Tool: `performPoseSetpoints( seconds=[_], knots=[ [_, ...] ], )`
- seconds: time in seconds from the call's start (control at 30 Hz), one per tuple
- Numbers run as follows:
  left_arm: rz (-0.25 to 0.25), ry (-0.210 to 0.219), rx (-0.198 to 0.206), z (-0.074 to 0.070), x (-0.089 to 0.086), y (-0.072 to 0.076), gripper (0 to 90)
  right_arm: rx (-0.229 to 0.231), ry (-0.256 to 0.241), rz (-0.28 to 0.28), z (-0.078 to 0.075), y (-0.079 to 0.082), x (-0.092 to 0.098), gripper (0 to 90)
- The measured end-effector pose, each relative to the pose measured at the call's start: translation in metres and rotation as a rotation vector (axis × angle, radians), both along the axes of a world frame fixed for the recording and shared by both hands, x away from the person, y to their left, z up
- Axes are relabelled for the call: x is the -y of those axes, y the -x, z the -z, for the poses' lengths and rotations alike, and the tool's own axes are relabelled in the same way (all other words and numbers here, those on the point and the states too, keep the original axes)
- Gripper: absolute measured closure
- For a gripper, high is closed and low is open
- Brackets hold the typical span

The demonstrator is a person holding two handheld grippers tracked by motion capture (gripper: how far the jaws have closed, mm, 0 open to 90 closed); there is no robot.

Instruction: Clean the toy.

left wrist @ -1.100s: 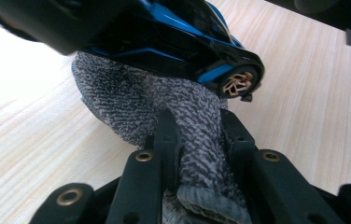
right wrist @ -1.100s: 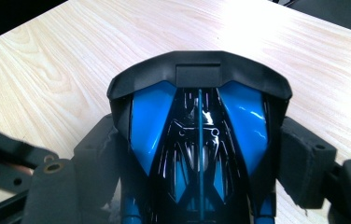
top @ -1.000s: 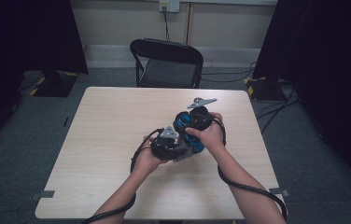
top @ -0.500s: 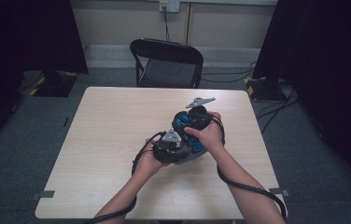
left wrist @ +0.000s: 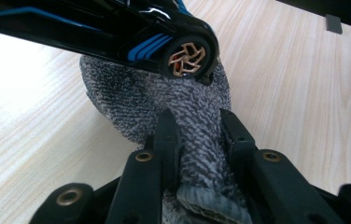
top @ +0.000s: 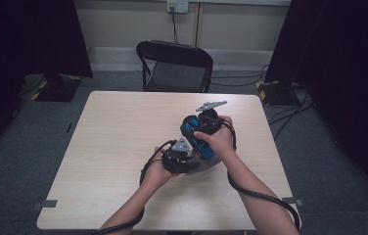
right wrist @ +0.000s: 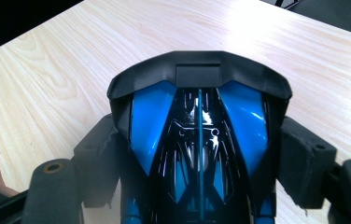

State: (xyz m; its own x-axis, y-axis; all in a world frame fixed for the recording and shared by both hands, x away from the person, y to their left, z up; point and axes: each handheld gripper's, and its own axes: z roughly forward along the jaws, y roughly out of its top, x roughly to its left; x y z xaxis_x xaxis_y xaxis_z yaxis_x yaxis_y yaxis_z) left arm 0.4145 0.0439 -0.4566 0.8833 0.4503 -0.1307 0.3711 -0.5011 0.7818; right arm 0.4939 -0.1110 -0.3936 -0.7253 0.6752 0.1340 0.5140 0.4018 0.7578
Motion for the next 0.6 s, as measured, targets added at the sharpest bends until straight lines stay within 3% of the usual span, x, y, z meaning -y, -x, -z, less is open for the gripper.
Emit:
performPoseSetpoints(
  seconds=[0.23,0.6],
  knots=[
    [0.012,0.005,-0.005,0.002,0.003,0.003,72.4,-0.003,-0.004,0.010,0.000,-0.001,0.001,25.8],
    [0.081,-0.018,-0.019,0.001,0.009,0.016,72.1,0.002,-0.022,0.042,-0.006,-0.006,0.018,25.8]
  ],
)
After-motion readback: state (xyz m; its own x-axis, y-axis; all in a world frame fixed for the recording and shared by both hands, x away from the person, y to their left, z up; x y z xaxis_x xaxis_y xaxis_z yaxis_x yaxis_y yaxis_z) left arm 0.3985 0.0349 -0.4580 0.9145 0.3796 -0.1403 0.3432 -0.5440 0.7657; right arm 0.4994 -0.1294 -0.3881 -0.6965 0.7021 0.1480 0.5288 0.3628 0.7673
